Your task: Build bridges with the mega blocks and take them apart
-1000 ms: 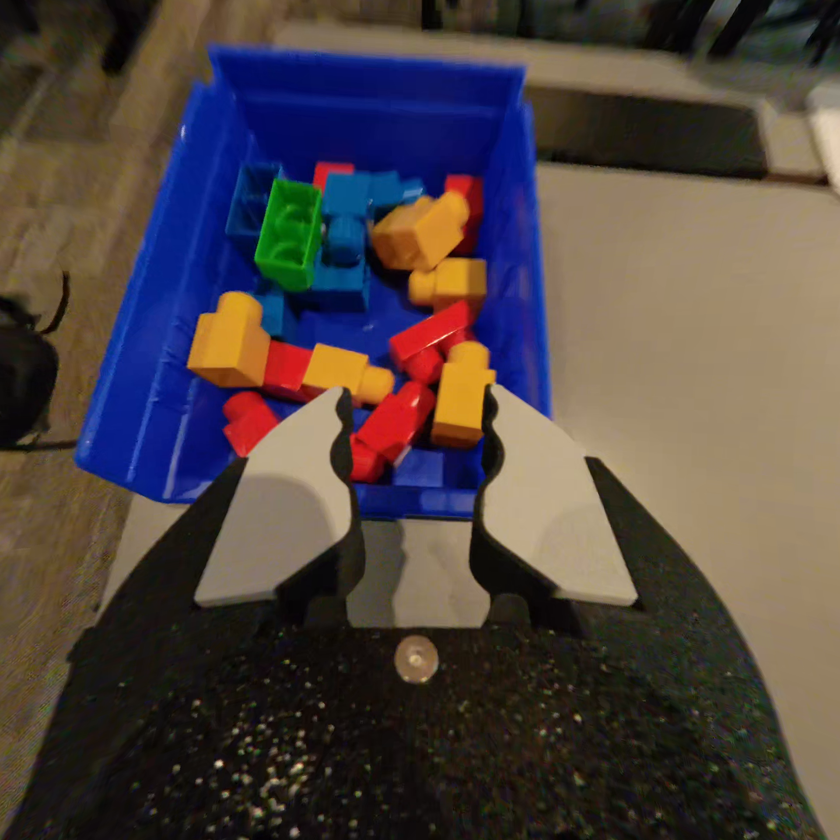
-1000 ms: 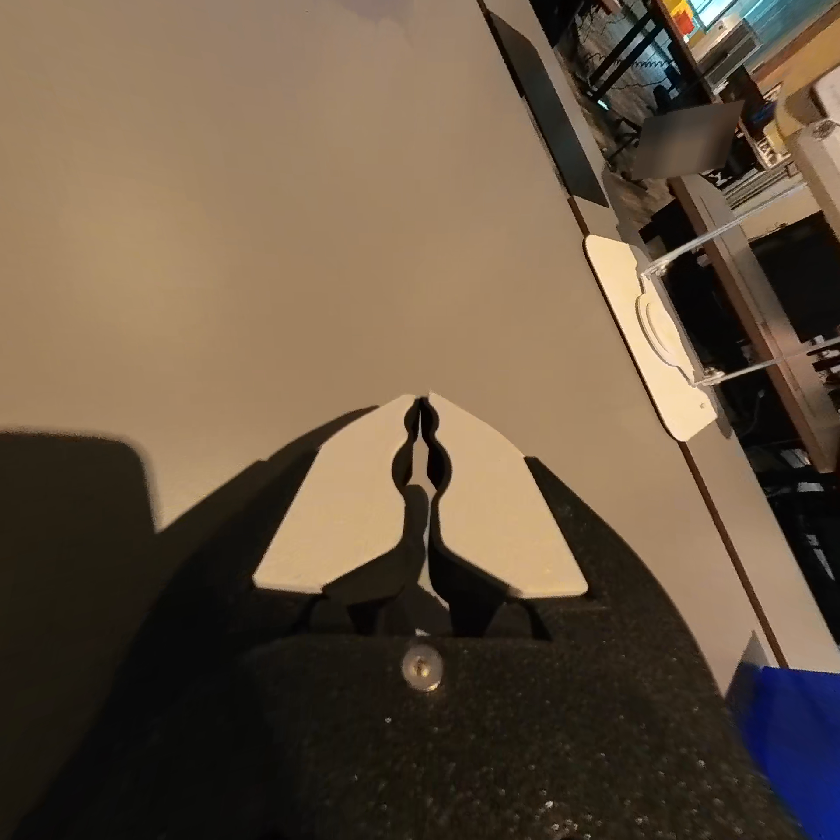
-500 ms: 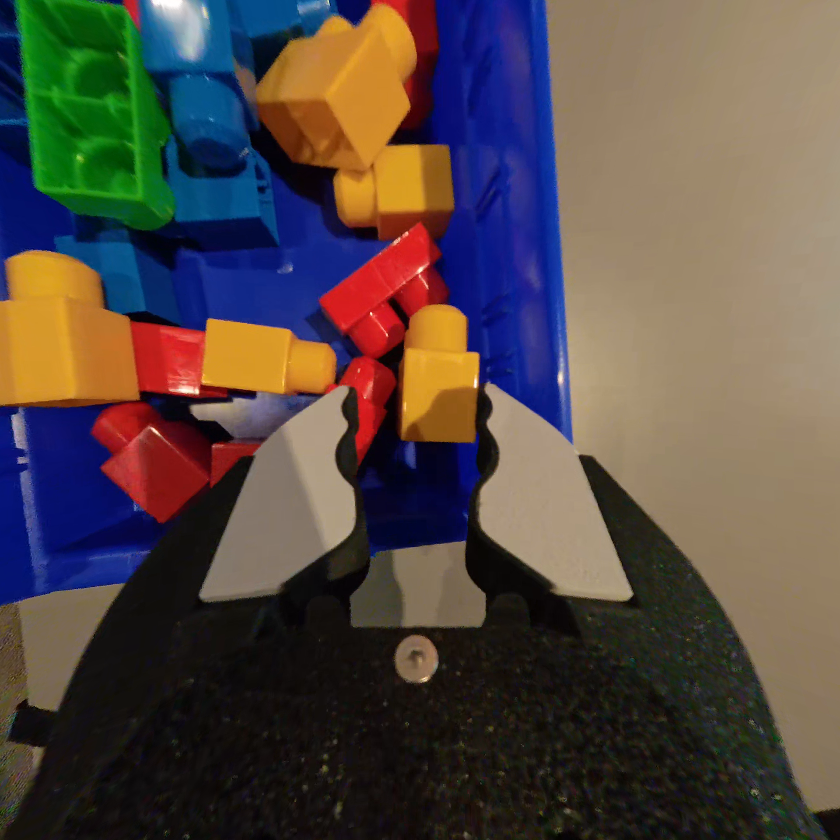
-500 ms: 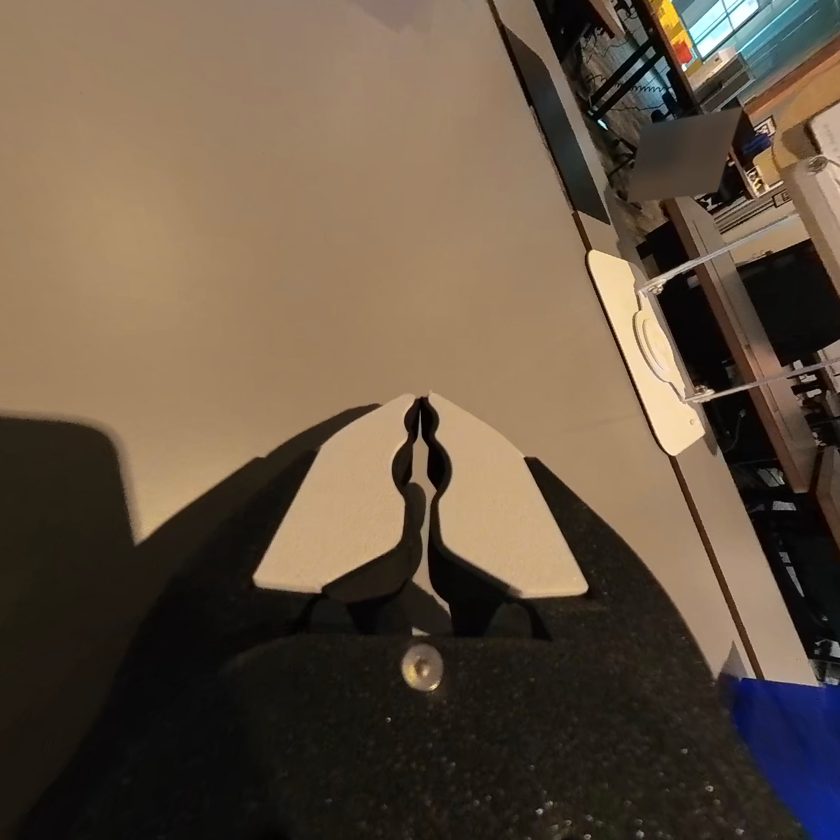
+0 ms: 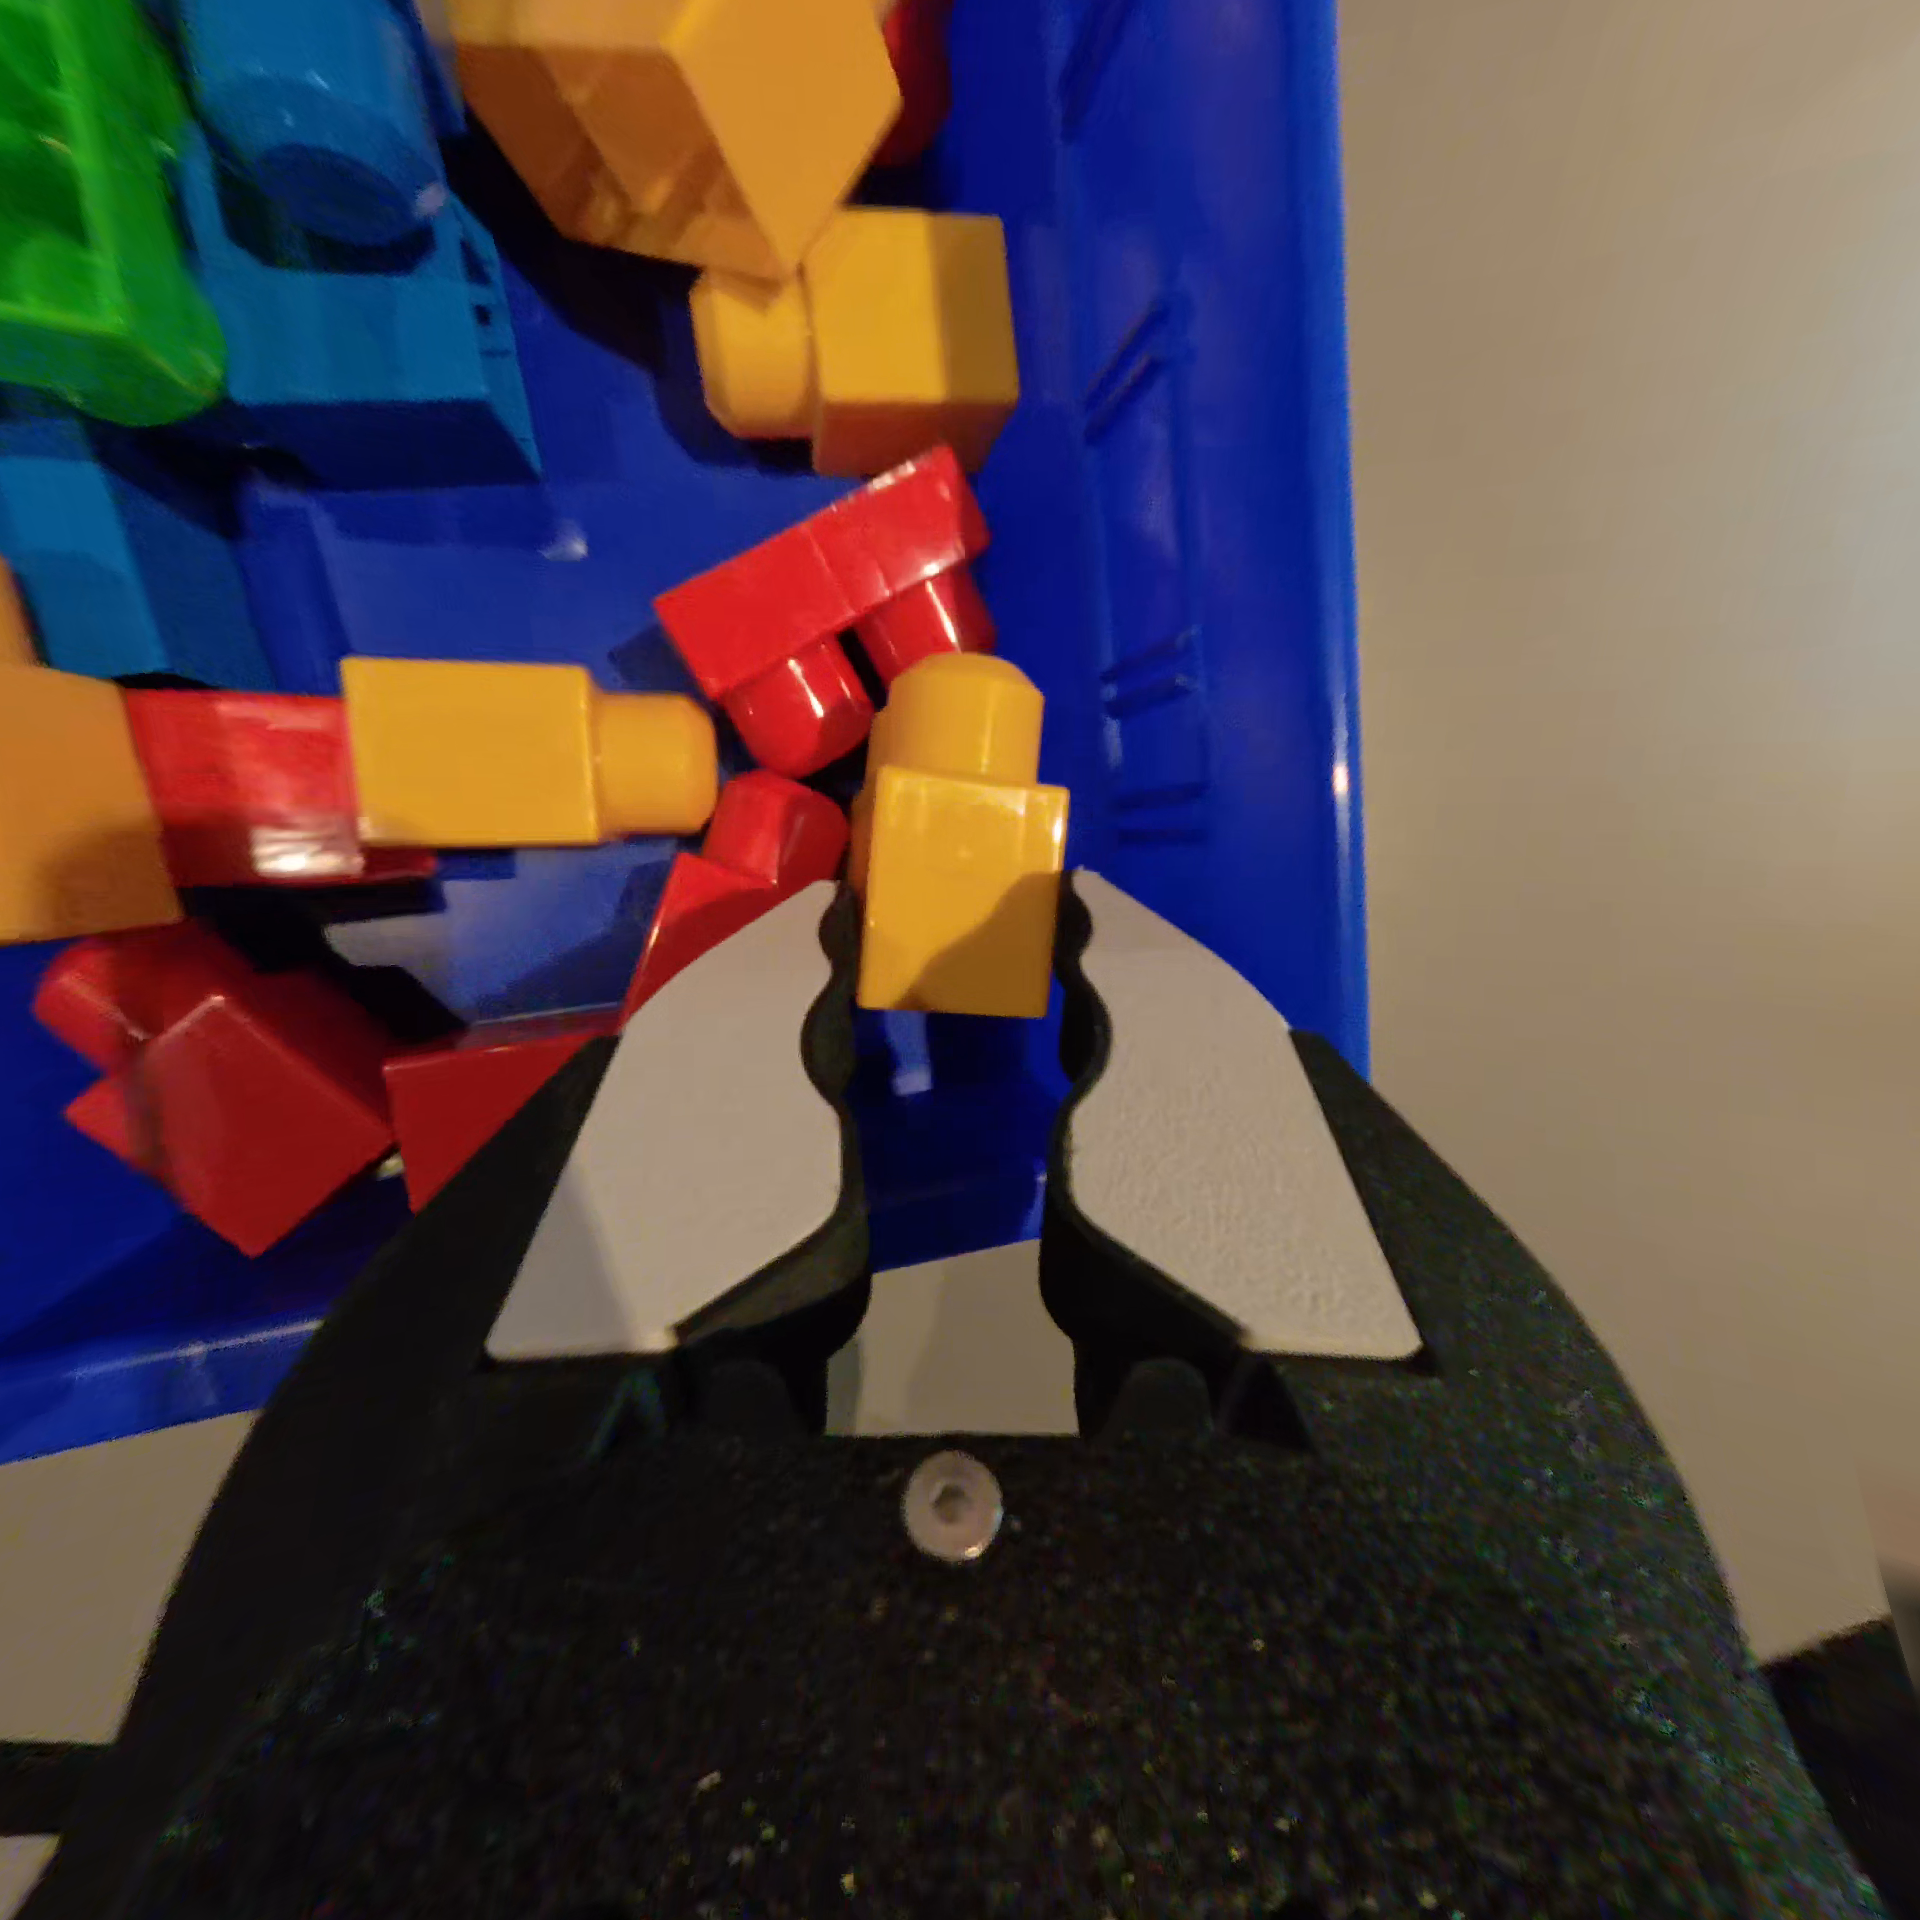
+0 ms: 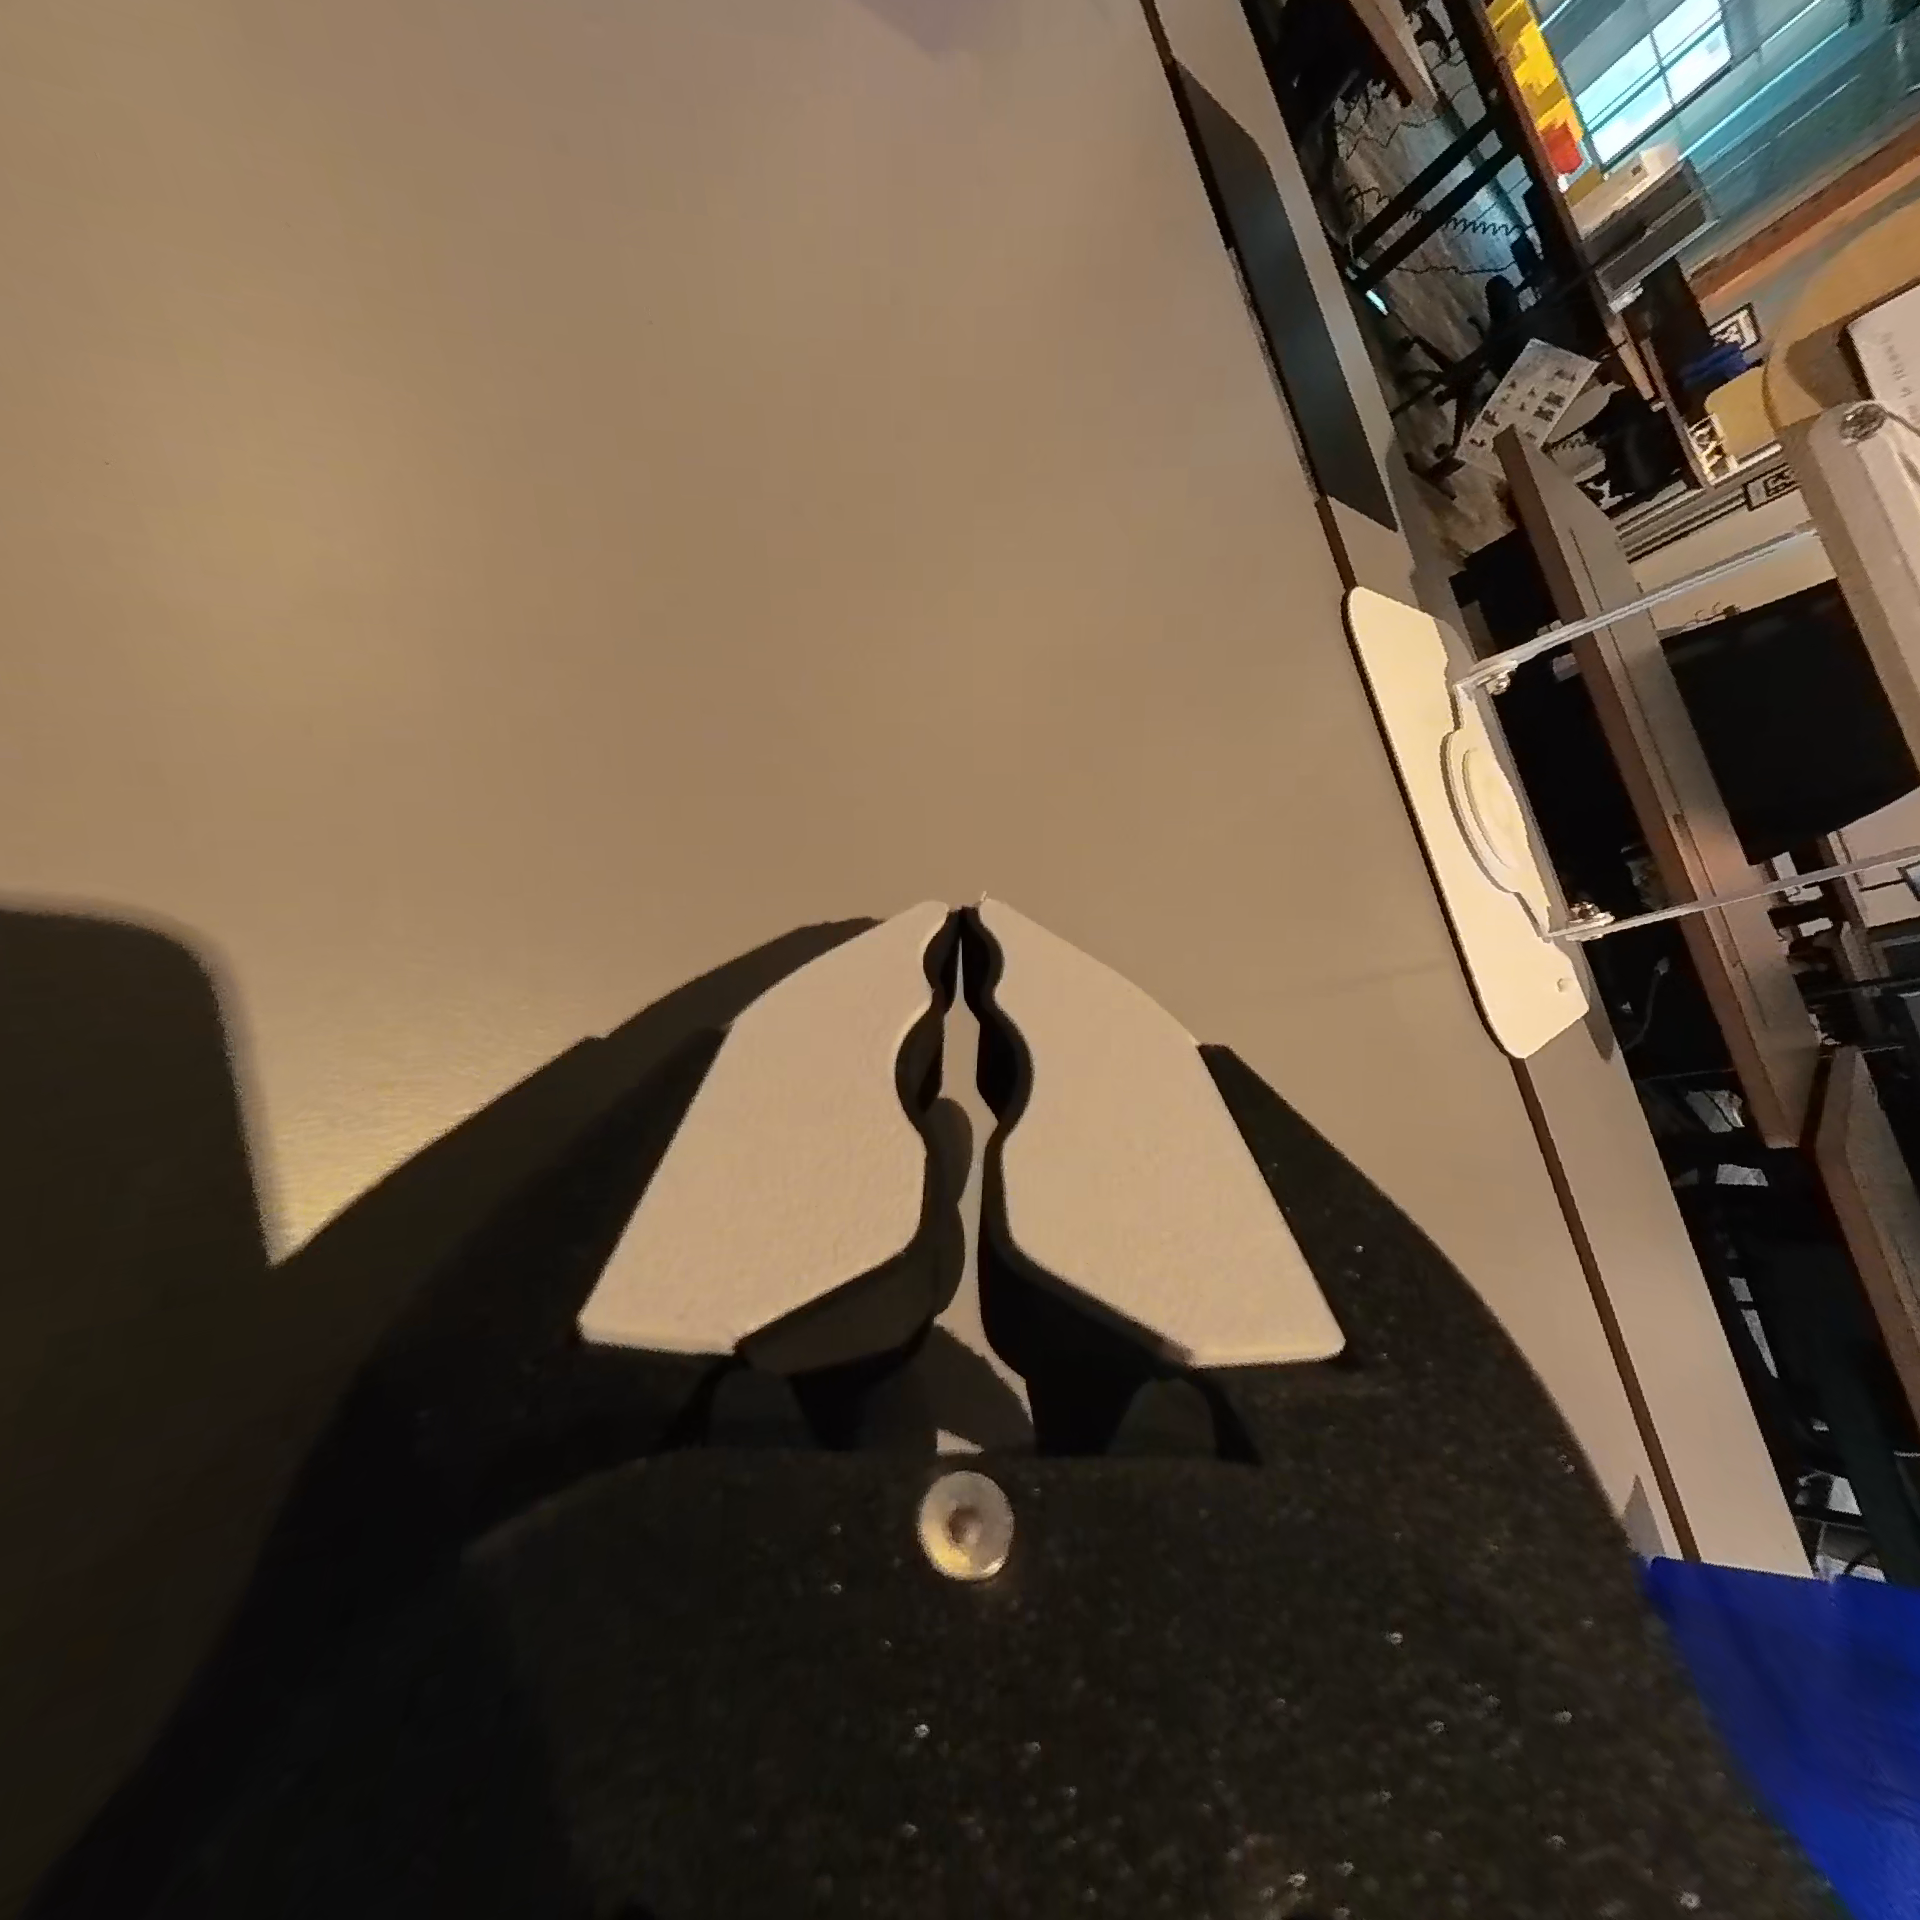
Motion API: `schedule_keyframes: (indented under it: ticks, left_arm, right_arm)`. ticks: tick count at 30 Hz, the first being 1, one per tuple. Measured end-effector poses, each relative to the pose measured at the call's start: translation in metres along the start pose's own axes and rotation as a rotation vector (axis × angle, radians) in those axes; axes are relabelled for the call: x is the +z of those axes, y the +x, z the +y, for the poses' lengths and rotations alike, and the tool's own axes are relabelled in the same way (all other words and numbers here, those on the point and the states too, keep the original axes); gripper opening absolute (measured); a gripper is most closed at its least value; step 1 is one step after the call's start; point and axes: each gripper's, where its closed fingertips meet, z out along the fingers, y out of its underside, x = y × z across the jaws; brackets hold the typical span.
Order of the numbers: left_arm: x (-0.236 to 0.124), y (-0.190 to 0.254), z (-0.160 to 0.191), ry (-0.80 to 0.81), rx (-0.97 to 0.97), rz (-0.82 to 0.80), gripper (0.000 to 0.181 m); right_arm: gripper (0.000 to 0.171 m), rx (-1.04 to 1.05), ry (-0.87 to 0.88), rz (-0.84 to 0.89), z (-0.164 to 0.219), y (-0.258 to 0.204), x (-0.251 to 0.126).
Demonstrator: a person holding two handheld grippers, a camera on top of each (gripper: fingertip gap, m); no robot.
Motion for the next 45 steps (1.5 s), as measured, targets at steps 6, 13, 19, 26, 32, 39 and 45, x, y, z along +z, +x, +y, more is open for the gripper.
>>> schedule_keyframes:
  ticks: [6, 13, 19, 26, 32, 39, 45]
  left_arm:
    - [-0.056, 0.01, -0.024, 0.296, 0.013, -0.082, 0.035]
    - [-0.129, 0.203, -0.056, 0.729, 0.378, 0.579, 0.036]
    - [-0.079, 0.375, -0.022, 0.814, 0.69, 1.156, 0.035]
    - [0.005, 0.468, 0.037, 0.668, 0.788, 1.301, 0.035]
    - [0.029, 0.485, 0.065, 0.546, 0.873, 1.302, 0.035]
    - [0.035, 0.475, 0.059, 0.524, 0.856, 1.246, 0.036]
    - [0.048, 0.448, 0.029, 0.585, 0.793, 1.06, 0.037]
  right_arm:
    - [0.0, -0.002, -0.002, 0.006, 0.0, 0.001, 0.0]
    - [0.007, 0.083, 0.054, -0.007, -0.005, 0.007, -0.004]
    - [0.028, 0.442, 0.357, -0.18, -0.032, 0.024, -0.036]
    - [0.049, 0.686, 0.536, -0.444, -0.045, 0.024, -0.061]
    - [0.043, 0.636, 0.513, -0.461, -0.051, 0.012, -0.058]
    - [0.039, 0.592, 0.431, -0.409, -0.047, 0.012, -0.051]
    - [0.038, 0.585, 0.21, -0.303, -0.013, 0.027, -0.043]
